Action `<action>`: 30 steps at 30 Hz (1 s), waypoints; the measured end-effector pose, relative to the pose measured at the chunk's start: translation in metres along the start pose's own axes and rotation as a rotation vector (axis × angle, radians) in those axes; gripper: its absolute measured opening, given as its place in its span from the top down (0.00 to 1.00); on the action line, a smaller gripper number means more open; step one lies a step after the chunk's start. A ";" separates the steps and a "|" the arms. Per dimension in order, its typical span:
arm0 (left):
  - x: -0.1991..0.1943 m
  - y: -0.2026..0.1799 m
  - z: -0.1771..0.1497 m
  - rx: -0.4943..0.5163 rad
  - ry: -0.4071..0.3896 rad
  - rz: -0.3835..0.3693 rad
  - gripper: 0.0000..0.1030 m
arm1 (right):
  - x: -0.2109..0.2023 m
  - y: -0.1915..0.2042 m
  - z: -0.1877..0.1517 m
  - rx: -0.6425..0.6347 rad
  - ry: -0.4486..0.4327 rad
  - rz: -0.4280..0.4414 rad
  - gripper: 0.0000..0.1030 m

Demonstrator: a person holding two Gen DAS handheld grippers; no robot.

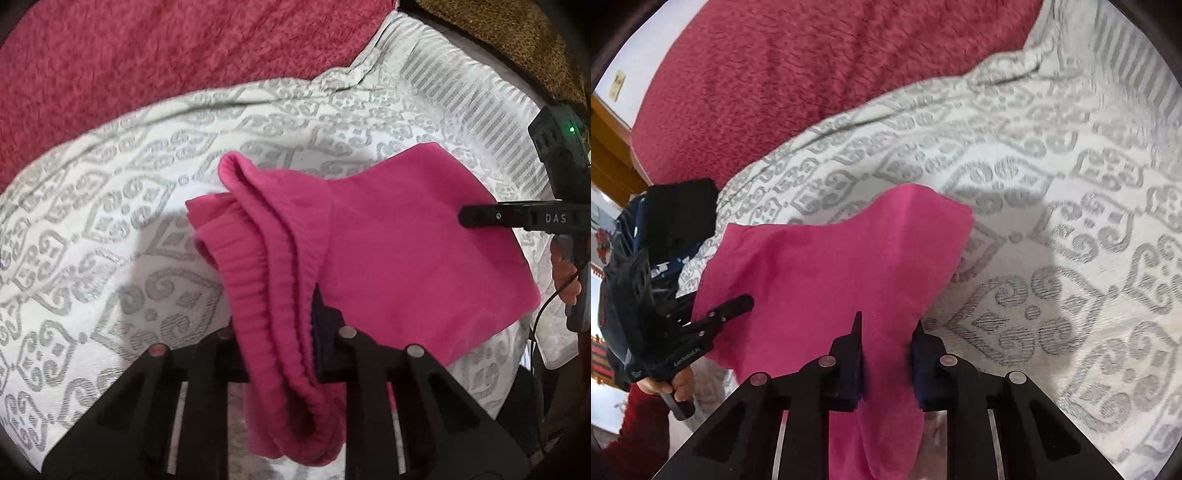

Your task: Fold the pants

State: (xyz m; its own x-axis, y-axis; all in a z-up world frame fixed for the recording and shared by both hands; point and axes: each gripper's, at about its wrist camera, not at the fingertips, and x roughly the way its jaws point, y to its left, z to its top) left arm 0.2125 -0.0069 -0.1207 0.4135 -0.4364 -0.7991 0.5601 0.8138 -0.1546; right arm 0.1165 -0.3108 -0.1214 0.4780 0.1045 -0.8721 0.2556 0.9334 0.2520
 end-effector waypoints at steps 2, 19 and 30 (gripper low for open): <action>-0.008 -0.006 0.005 0.006 -0.014 -0.006 0.78 | -0.012 0.004 0.001 -0.021 -0.022 -0.015 0.81; -0.021 -0.086 0.107 0.170 -0.141 0.033 0.78 | -0.106 -0.024 0.049 -0.063 -0.224 -0.168 0.81; 0.029 -0.126 0.196 0.242 -0.201 0.035 0.78 | -0.134 -0.080 0.108 -0.032 -0.328 -0.295 0.81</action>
State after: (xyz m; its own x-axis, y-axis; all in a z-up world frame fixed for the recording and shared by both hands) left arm 0.2948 -0.1979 -0.0107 0.5559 -0.4966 -0.6666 0.6876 0.7253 0.0331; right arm 0.1227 -0.4372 0.0208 0.6314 -0.2777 -0.7240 0.3976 0.9175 -0.0051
